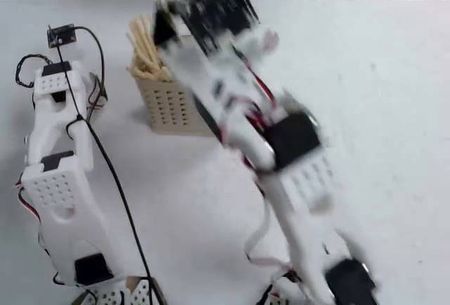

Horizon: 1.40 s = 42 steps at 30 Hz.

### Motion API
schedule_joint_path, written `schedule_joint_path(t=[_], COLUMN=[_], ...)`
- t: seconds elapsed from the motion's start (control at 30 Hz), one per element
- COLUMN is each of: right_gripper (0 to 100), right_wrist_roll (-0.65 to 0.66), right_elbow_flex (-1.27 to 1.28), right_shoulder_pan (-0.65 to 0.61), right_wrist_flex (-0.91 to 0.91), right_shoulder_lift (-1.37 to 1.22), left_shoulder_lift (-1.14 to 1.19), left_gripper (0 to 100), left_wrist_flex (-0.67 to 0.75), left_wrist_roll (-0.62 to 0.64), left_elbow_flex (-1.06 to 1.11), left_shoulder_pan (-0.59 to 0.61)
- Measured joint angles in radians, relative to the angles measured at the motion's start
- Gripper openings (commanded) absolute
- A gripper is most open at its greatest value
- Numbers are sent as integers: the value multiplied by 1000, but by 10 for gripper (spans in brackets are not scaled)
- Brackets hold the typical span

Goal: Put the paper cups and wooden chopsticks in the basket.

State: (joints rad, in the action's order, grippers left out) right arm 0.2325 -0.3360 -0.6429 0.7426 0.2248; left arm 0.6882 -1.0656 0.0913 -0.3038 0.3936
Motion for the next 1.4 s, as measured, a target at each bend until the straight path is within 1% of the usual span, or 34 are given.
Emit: schedule_joint_path(t=[0.1, 0.2, 0.3, 0.43, 0.67, 0.87, 0.97, 1.1, 1.13, 1.23, 1.4], right_gripper=[18, 18, 18, 18, 24, 141, 118, 33, 11, 24, 17], right_wrist_roll=[-6, -9, -14, -14, -14, -14, -14, -15, -15, -15, -15], right_elbow_flex=[-166, -319, -402, -413, -414, -414, -419, -430, -430, -430, -430], right_shoulder_pan=[0, 0, 0, 0, -2, -3, -3, -3, -3, -3, -5], right_wrist_flex=[-95, -118, -120, -120, -57, 11, 14, 23, 40, 164, 506], right_shoulder_lift=[-169, -304, -399, -459, -460, -460, -460, -460, -457, -423, -295], left_shoulder_lift=[0, 0, 0, 0, 0, 0, 0, 0, 0, 0, 0], left_gripper=[120, 120, 120, 120, 120, 120, 120, 120, 120, 120, 118], left_wrist_flex=[0, 0, 0, 0, 0, 0, 0, 0, 0, 0, 0], left_wrist_roll=[0, 0, 0, 0, 0, 0, 0, 0, 0, 0, 0], left_elbow_flex=[0, 0, 0, 0, 0, 0, 0, 0, 0, 0, 0], left_shoulder_pan=[0, 0, 0, 0, 0, 0, 0, 0, 0, 0, 0])
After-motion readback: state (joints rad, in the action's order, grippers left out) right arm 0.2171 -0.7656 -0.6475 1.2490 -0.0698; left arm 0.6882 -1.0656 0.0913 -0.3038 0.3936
